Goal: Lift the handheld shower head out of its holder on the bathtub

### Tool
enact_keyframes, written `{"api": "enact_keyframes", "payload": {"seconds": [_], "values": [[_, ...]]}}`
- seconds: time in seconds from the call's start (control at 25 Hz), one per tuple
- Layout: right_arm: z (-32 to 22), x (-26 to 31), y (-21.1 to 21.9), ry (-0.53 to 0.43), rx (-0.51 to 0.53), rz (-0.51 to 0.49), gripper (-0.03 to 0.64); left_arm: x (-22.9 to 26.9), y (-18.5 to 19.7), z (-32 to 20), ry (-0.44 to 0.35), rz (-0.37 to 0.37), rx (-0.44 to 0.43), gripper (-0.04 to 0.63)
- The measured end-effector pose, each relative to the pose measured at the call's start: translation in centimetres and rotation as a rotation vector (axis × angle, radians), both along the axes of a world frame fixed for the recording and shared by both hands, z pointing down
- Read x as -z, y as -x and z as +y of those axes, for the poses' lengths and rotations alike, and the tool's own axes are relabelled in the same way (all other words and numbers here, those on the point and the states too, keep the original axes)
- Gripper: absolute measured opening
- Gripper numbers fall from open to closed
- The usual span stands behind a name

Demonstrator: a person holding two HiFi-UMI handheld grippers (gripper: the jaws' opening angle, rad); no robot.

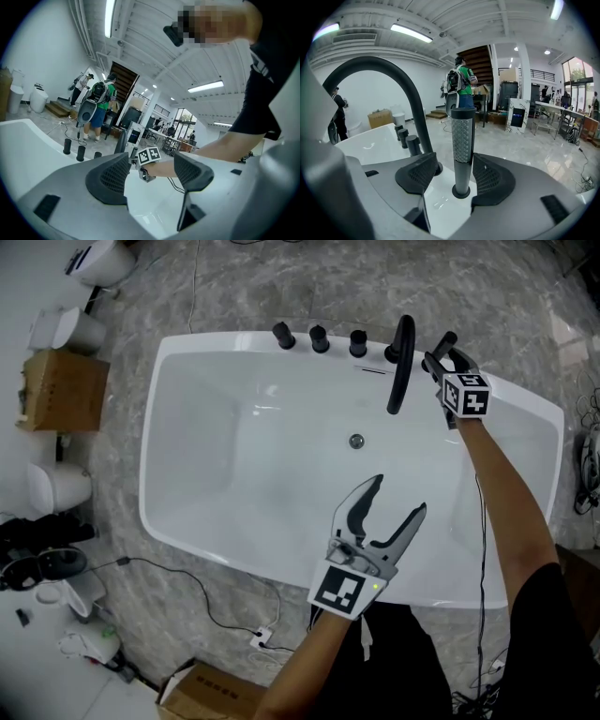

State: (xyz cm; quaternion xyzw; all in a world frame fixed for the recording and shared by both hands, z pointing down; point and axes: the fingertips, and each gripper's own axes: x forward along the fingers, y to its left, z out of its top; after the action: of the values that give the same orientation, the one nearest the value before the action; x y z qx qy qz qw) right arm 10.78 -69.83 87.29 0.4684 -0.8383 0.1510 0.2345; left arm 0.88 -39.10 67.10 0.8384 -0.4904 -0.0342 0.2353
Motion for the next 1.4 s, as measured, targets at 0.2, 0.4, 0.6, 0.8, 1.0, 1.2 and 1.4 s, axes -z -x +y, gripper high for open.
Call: {"api": "enact_keyframes", "payload": {"seconds": [0.2, 0.4, 0.6, 0.8, 1.0, 1.2, 1.4], "values": [[-0.6, -0.5, -0.6, 0.024, -0.033, 0.022, 0.138, -0.1, 0.6, 0.1, -0.001, -0.004, 0.01, 0.281], [-0.5, -0.2, -0.9, 0.033, -0.021, 0.099, 0.112, 0.8, 1.4, 0.7, 0.005, -0.003, 0.027, 0.281], [0.0, 1.0, -0.4, 0.025, 0.0, 0.115, 0.11, 2.1, 2.3, 0.6, -0.013, -0.016, 0.035, 0.281], [0.7, 4.1, 0.0, -0.005, 0.03, 0.127, 0.11, 4.2, 2.9, 1.2, -0.021, -0.02, 0.025, 0.281], [0.3, 7.7, 0.3, -0.032, 0.044, 0.112, 0.11, 6.4, 3.4, 1.5, -0.042, -0.025, 0.026, 0.275], [0.6, 11.8, 0.0, -0.046, 0.024, 0.089, 0.11, 9.2, 3.5, 2.6, -0.067, -0.021, 0.014, 0.233], [0.9, 16.2, -0.4, -0.062, -0.021, 0.039, 0.11, 11.2, 5.0, 4.4, -0.079, 0.001, 0.037, 0.193]]}}
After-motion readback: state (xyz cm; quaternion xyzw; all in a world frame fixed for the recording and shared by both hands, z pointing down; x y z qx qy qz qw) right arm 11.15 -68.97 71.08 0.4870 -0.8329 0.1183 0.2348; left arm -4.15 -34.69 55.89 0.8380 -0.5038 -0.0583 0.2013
